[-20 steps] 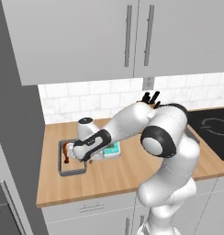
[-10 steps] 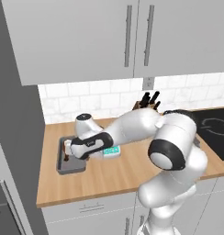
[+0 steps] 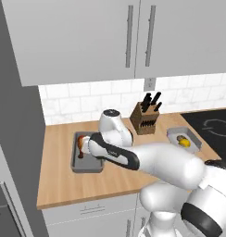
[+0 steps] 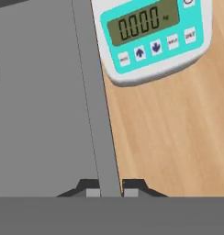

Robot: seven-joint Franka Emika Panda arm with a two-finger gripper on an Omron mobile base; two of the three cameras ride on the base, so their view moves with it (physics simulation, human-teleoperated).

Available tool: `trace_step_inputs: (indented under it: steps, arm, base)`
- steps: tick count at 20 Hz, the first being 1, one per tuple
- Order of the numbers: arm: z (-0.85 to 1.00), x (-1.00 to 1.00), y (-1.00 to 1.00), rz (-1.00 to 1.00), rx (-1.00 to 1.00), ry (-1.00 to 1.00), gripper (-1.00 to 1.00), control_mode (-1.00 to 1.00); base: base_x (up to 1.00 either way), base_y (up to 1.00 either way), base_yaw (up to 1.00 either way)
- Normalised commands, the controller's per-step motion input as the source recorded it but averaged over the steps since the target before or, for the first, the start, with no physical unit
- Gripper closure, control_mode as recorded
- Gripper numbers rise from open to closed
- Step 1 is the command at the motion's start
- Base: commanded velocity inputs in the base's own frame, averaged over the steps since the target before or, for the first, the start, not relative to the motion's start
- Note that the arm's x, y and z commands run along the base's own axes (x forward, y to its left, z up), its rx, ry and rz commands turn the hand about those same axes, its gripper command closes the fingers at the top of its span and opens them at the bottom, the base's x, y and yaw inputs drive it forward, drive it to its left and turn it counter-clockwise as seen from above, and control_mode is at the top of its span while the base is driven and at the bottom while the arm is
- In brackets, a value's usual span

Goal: Take the meat container that has the chicken drumstick and place it on the second highest rack of the freezer. Then take the vegetable container that has the mushroom and lemon and place it on the highest rack of the freezer.

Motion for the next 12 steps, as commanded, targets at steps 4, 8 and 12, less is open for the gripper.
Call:
trace_step_inputs:
  steps: [4,8,12]
  arm:
    - [0.94,-0.51,-0.61,0.00,0.01,0.00,1.00,-1.00]
    - [0.95,-0.58,-0.43,0.00,0.00,0.02,1.00,-1.00]
    - [0.91,-0.56,-0.24,0.00,0.00,0.07,1.00,-1.00]
  base:
    - [0.00,0.00,0.00]
    - [0.00,0.00,0.00]
    - [0.00,0.00,0.00]
